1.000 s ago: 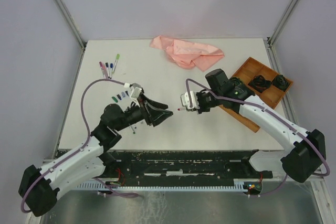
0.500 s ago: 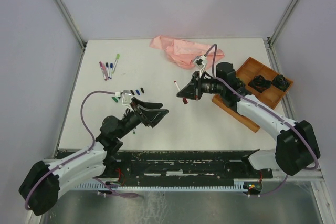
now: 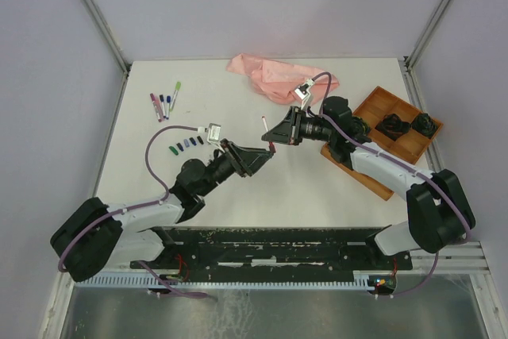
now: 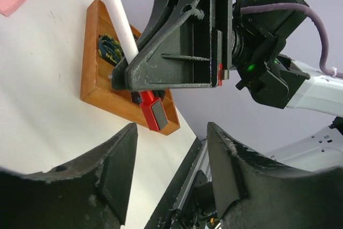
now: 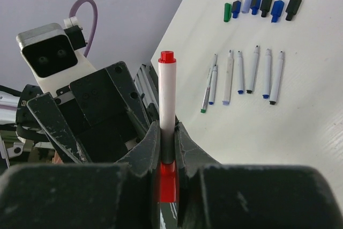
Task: Open the pen caps
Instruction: Pick up the pen from the center of the board.
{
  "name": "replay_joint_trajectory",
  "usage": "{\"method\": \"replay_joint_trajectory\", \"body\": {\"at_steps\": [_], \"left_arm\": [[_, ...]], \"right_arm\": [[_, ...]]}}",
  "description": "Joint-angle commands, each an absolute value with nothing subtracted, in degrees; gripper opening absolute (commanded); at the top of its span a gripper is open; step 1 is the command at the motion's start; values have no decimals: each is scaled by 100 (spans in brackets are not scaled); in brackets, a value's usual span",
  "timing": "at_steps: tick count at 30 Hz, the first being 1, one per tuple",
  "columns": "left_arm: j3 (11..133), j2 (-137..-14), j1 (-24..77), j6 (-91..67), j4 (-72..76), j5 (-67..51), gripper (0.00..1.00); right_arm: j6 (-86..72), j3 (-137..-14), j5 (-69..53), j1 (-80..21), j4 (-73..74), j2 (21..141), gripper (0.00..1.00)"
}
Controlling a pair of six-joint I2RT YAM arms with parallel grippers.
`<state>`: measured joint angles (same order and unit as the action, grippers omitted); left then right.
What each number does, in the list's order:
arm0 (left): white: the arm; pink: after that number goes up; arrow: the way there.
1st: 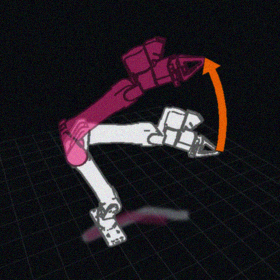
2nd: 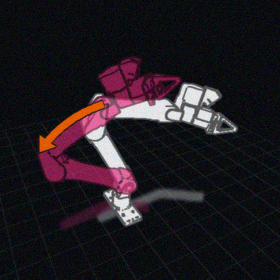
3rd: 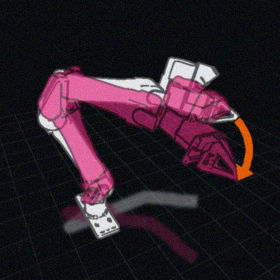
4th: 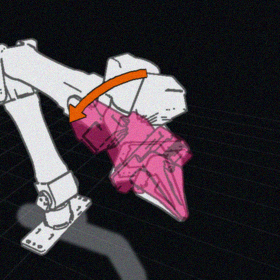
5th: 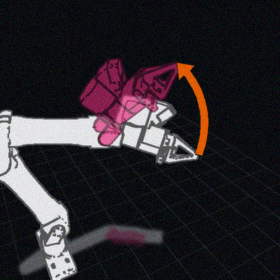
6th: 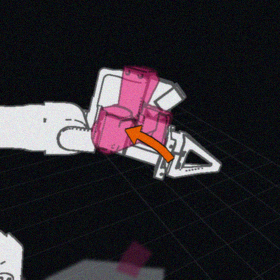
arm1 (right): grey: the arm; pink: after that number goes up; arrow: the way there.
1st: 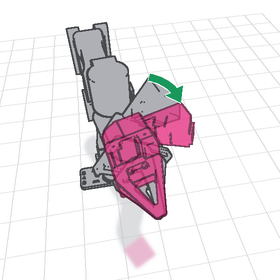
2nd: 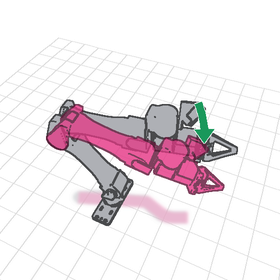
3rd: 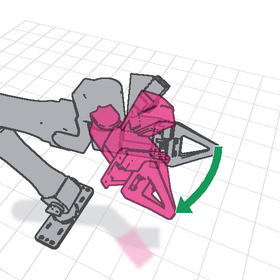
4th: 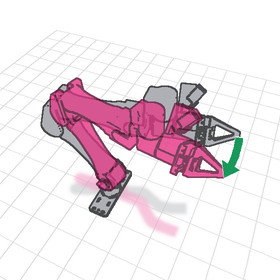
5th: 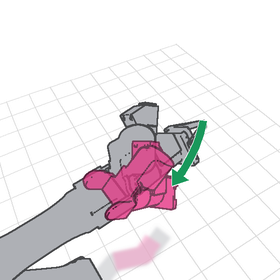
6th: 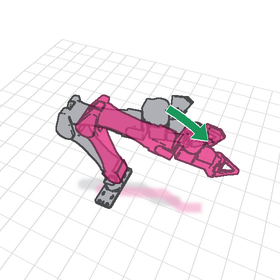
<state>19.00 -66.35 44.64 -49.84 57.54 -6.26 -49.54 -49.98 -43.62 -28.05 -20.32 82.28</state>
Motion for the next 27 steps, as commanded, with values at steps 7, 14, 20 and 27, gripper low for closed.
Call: {"method": "replay_joint_trajectory", "body": {"at_steps": [7,14,20,27], "left_arm": [[2511,-7216,4633,-5260,5846,-199,51],[2711,-7291,4637,-5165,5473,-177,44],[2899,-7431,4639,-5125,5145,-282,38],[2948,-7366,4638,-4953,4909,-327,4]], "right_arm": [[-5024,-5079,-4322,-2798,-2296,8234,0],[-5027,-5106,-4352,-2797,-2250,8262,0],[-4958,-5114,-4333,-2797,-2197,8229,0],[-4855,-5131,-4374,-2796,-2171,8222,14]]}}
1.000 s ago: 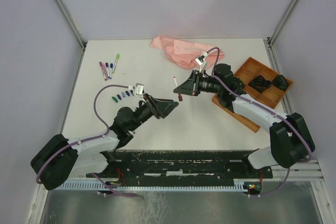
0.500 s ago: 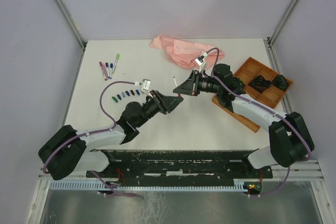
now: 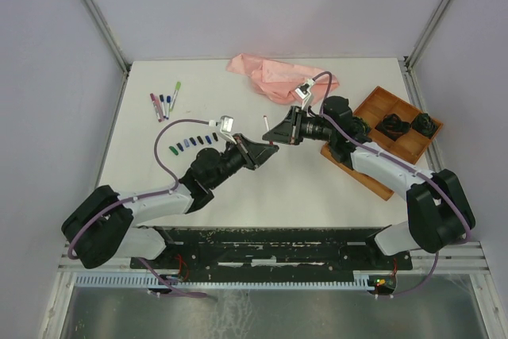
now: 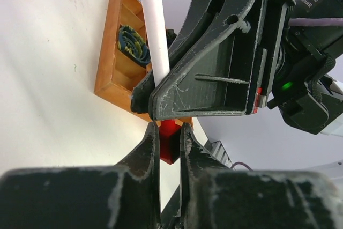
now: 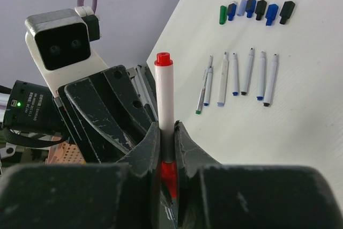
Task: Open the pen caps
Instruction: Pick up the pen from the center of the board.
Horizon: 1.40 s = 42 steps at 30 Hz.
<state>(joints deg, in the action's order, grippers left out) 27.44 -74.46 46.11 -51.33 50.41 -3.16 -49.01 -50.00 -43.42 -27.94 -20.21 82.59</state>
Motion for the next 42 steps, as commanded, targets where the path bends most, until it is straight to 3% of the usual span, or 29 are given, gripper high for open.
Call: {"method": "replay_joint_trajectory", "body": {"at_steps": [1,5,8,14,17,19,26,32,42], "left_arm": [[2945,-7315,4639,-4882,4814,-305,3],[2922,-7061,4620,-4539,4273,-263,3],[2833,-6767,4593,-4222,3692,-280,3],[2814,-6113,4452,-3405,2281,-649,3],[3047,-6104,4321,-2970,1476,-1282,3],[3249,-6316,4288,-2711,1100,-1700,3],[4352,-7662,4279,-2057,160,-3466,3],[4799,-8175,4287,-1801,-31,-4178,3],[4794,-8413,4361,-1696,-105,-4571,3]], "right_arm": [[-4783,-5150,-4391,-2798,-2140,8208,20],[-3843,-5438,-4505,-2795,-1493,8048,44],[-2619,-5704,-4355,-2743,-628,7771,55],[125,-6162,-5037,-2533,847,7338,62],[2779,-6588,-5750,-2538,2996,7220,63],[4614,-6679,-5799,-2560,4141,7089,63],[8127,-6125,-5140,-2745,5229,6810,70],[8732,-5770,-4101,-3453,4970,6895,71],[8537,-5504,-3054,-4194,4225,7035,59]]}}
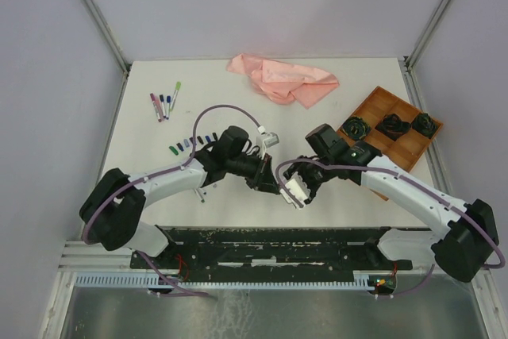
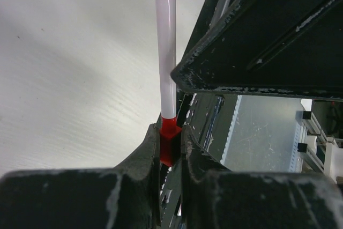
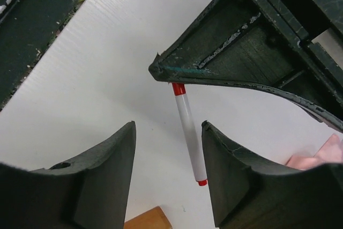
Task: Open the pen caps
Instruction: Pick up the pen from the center of the board.
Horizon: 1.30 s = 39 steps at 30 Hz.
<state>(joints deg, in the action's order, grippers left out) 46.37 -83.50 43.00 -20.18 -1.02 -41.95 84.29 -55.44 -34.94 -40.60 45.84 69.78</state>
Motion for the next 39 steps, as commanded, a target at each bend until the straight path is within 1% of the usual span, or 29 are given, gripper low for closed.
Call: {"method": "replay_joint_trajectory", "body": {"at_steps": [1,5,7,8,11,15,16,17,18,20,22,24,29,30,32,34,36,39], "left_arm": [[4798,-8429,4379,-1684,-105,-4597,3],[4789,-8409,4451,-1640,-105,-4654,3],[4775,-8361,4464,-1639,-105,-4666,3],[4768,-8340,4463,-1628,-110,-4663,3],[4754,-8261,4465,-1610,-139,-4550,3],[4695,-8119,4464,-1636,-97,-4303,3],[4656,-8033,4461,-1688,-23,-4216,5],[4599,-7923,4460,-1744,70,-4110,10],[4529,-7789,4457,-1813,179,-3999,17],[4294,-7451,4450,-1970,494,-3733,33],[4050,-7063,4434,-2087,756,-3372,47],[3754,-6645,4399,-2264,1071,-2967,57],[2935,-5301,4271,-2761,1913,-1699,65],[2774,-5030,4271,-2840,2113,-1392,68],[2367,-4525,4270,-3122,2697,-752,78],[1963,-4122,4265,-3475,3415,-219,85],[1634,-3845,4265,-3832,4029,194,87],[1319,-3673,4272,-4274,4749,417,86]], "right_arm": [[8531,-5490,-2989,-4226,4195,7046,57],[8641,-5435,-2725,-4325,4143,7129,51],[8648,-5444,-2659,-4370,4144,7166,44],[8655,-5455,-2647,-4399,4167,7180,40],[8681,-5505,-2645,-4472,4255,7197,24],[8751,-5512,-2622,-4500,4308,7160,8],[8749,-5520,-2613,-4500,4322,7157,5],[8745,-5532,-2603,-4500,4335,7143,1],[8703,-5556,-2602,-4500,4337,7139,0],[8403,-5635,-2600,-4492,4285,7137,0],[8043,-5810,-2653,-4468,4295,7175,0],[7765,-5980,-2781,-4393,4363,7223,0],[7008,-6205,-3362,-4085,4330,7237,0],[6711,-6260,-3493,-4009,4272,7240,0],[5664,-6366,-3679,-3920,3893,7270,0],[4567,-6523,-3831,-3858,3520,7362,0],[3457,-6679,-4045,-3763,3225,7491,0],[1613,-6739,-4715,-3507,2620,7665,0]]}}
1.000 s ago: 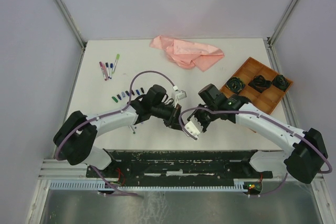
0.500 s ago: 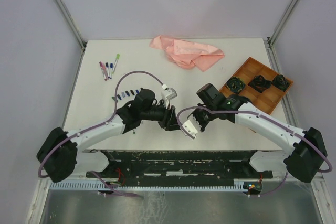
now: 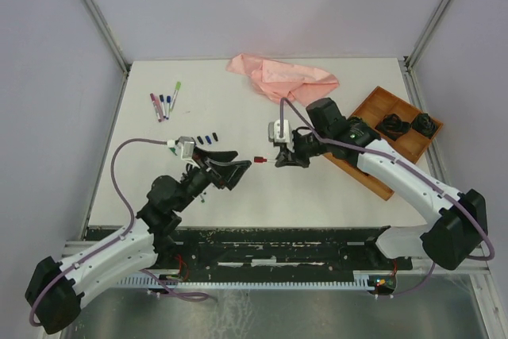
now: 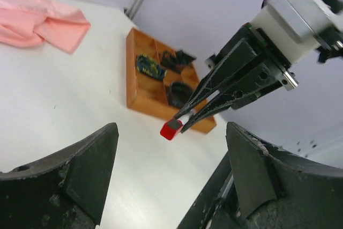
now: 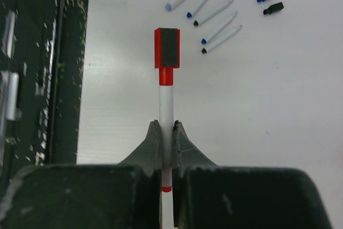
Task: Open the pen caps
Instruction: Pick up the pen from the center of the board.
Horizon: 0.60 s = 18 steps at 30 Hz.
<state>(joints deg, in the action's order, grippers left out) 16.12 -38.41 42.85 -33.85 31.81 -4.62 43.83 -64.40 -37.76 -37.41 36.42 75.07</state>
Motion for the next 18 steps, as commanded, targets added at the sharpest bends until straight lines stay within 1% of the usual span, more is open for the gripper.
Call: {"method": "replay_joint_trajectory", "body": {"at_steps": [1,4,7,9,12,18], "left_arm": [[1266,-3675,4269,-4410,4930,484,84],[1164,-3857,4271,-4796,5343,533,79],[1209,-4220,4267,-5022,5643,429,70],[1280,-4538,4271,-5110,5821,338,64],[1420,-4920,4270,-5206,6057,239,59],[1695,-5382,4269,-5250,6104,350,55]], "right_arm": [[992,-6674,-4933,-3424,2256,7717,0],[-494,-6360,-5395,-3305,1133,7806,0],[-1238,-6114,-5471,-3300,406,7816,0],[-1425,-6068,-5496,-3303,276,7838,0],[-1557,-6052,-5525,-3300,209,7878,0],[-1810,-5970,-5656,-3304,-59,7915,0]]}}
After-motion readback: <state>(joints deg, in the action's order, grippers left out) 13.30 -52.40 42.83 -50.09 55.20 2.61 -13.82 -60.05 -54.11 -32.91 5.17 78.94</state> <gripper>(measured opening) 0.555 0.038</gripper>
